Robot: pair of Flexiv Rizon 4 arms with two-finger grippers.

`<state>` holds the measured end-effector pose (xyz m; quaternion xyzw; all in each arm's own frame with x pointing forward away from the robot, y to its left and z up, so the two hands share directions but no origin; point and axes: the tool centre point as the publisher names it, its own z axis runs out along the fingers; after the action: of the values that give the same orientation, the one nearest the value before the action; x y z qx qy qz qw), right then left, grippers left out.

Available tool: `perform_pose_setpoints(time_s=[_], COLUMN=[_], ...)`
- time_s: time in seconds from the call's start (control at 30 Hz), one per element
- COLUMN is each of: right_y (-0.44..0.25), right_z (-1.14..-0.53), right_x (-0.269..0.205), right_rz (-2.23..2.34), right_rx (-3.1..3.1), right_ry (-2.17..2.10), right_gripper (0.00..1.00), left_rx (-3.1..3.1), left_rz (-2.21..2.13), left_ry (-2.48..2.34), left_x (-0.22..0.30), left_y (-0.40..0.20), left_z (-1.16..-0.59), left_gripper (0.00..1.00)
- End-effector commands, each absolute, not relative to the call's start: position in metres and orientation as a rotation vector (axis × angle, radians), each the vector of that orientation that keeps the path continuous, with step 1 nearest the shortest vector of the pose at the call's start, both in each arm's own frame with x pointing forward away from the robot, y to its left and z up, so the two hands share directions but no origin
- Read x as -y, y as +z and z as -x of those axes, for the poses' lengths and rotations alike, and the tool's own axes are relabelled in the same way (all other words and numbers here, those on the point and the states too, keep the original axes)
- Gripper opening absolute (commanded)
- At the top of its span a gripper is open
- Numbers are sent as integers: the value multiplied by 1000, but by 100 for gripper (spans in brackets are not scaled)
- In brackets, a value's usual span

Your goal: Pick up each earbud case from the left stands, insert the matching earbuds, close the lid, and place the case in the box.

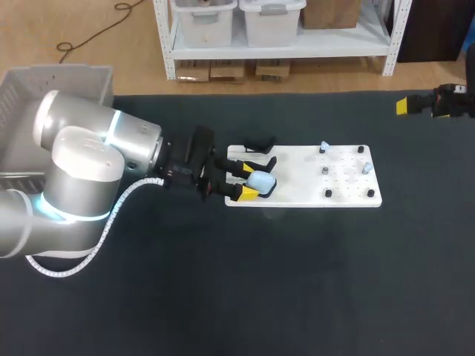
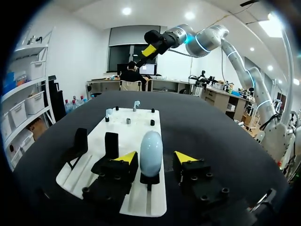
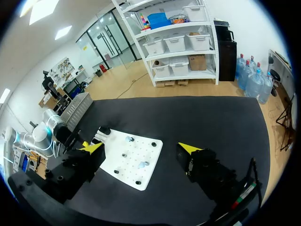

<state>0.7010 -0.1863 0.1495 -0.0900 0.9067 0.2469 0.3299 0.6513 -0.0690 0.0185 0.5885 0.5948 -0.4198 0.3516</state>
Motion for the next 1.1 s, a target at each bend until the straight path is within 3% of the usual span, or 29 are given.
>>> perform_pose_setpoints(time_s=[0.03,0.87,0.97,1.1], right_y=[150,150,150,150], right_z=[-701,-701,-701,-701], right_x=[186,186,186,186], right_rz=[235,235,235,235], right_rx=[-2372,-2372,-2372,-2372], right_ry=[645,645,645,645], right_gripper=[100,100,100,100], left_rx=[-1534,-1516,-1514,-1510], left_rz=[-1525,-1539,-1540,-1538], left_ry=[-1092,-1094,-1094,-1092], left_x=[69,74,75,76], left_y=[16,13,13,14], left_z=[-653,-652,-651,-651], left_gripper=[46,33,27,5])
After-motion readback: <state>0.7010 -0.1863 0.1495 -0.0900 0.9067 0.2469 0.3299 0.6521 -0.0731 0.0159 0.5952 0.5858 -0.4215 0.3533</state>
